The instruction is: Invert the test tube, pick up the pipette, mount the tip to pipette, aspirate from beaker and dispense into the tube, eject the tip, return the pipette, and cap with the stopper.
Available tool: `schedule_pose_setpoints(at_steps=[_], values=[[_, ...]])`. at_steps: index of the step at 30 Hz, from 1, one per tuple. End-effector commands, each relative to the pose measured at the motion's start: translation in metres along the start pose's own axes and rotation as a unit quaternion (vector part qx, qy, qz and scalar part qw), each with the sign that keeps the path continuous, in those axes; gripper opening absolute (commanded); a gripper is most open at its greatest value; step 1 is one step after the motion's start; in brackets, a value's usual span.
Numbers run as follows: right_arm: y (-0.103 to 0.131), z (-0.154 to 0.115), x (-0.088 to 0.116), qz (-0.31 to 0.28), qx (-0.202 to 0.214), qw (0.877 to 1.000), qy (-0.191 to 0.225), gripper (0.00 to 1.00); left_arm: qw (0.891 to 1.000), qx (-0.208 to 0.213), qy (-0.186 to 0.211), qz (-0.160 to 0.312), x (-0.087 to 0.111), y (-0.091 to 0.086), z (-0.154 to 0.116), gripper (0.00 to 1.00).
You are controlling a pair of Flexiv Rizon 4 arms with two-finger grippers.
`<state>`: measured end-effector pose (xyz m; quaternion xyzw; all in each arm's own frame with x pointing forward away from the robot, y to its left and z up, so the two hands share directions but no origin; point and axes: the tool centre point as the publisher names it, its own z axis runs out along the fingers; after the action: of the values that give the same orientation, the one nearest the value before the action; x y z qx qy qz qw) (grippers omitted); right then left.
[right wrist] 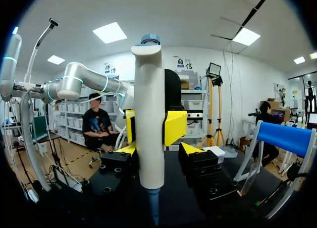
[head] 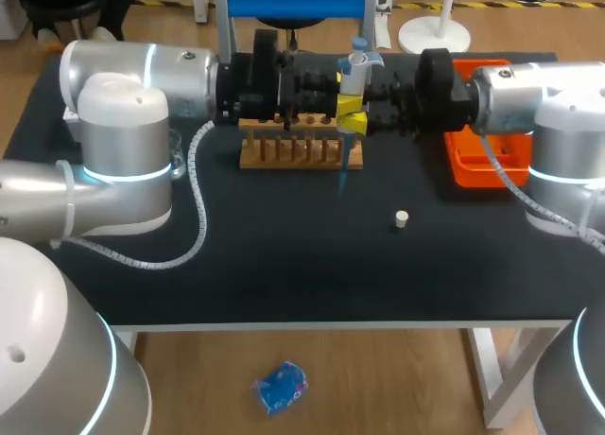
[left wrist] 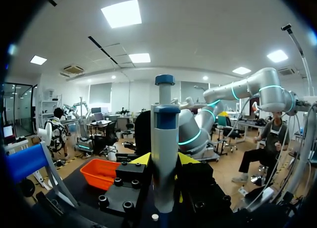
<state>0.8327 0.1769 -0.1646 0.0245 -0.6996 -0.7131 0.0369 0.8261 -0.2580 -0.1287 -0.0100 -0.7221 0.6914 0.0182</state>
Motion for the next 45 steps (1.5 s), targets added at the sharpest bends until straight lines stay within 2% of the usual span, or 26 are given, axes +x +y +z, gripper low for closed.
schedule_pose_setpoints(at_steps=[1, 3, 7, 9, 12, 23, 24, 25, 35, 45], values=[[0.0, 0.001, -0.001, 0.001, 0.001, 1.0, 0.001, 0.48, 1.0, 0.001, 0.0, 0.0, 0.0, 0.001, 0.001, 0.0], [0.0, 0.001, -0.001, 0.001, 0.001, 1.0, 0.002, 0.46, 1.0, 0.001, 0.0, -0.001, 0.0, 0.001, 0.001, 0.0], [0.0, 0.001, -0.001, 0.0, 0.0, 1.0, 0.001, 0.3, 1.0, 0.001, -0.001, 0.0, 0.0, 0.001, 0.001, 0.0], [0.001, 0.001, -0.001, 0.0, 0.0, 1.0, 0.0, 0.21, 1.0, 0.001, -0.002, 0.001, 0.0, 0.001, 0.001, 0.0], [0.001, 0.0, -0.001, 0.0, 0.001, 1.0, -0.002, 0.0, 1.0, 0.002, -0.003, 0.001, 0.0, 0.002, 0.001, 0.0], [0.001, -0.001, -0.001, 0.001, 0.004, 1.0, -0.004, 0.0, 1.0, 0.005, -0.007, 0.004, -0.002, 0.001, 0.001, 0.0], [0.001, -0.001, -0.001, 0.001, 0.005, 1.0, -0.003, 0.0, 1.0, 0.008, -0.01, 0.003, -0.002, 0.0, 0.001, 0.46], [0.001, -0.001, -0.001, 0.001, 0.005, 1.0, -0.003, 0.0, 1.0, 0.01, -0.013, 0.004, -0.002, 0.0, 0.001, 1.0], [-0.001, -0.007, 0.001, 0.002, 0.006, 1.0, -0.002, 0.0, 0.999, 0.009, -0.039, 0.014, -0.006, -0.007, -0.008, 1.0], [0.005, -0.048, 0.003, -0.013, 0.007, 1.0, -0.005, 0.0, 0.999, 0.009, -0.039, 0.014, -0.006, -0.007, -0.008, 1.0]])
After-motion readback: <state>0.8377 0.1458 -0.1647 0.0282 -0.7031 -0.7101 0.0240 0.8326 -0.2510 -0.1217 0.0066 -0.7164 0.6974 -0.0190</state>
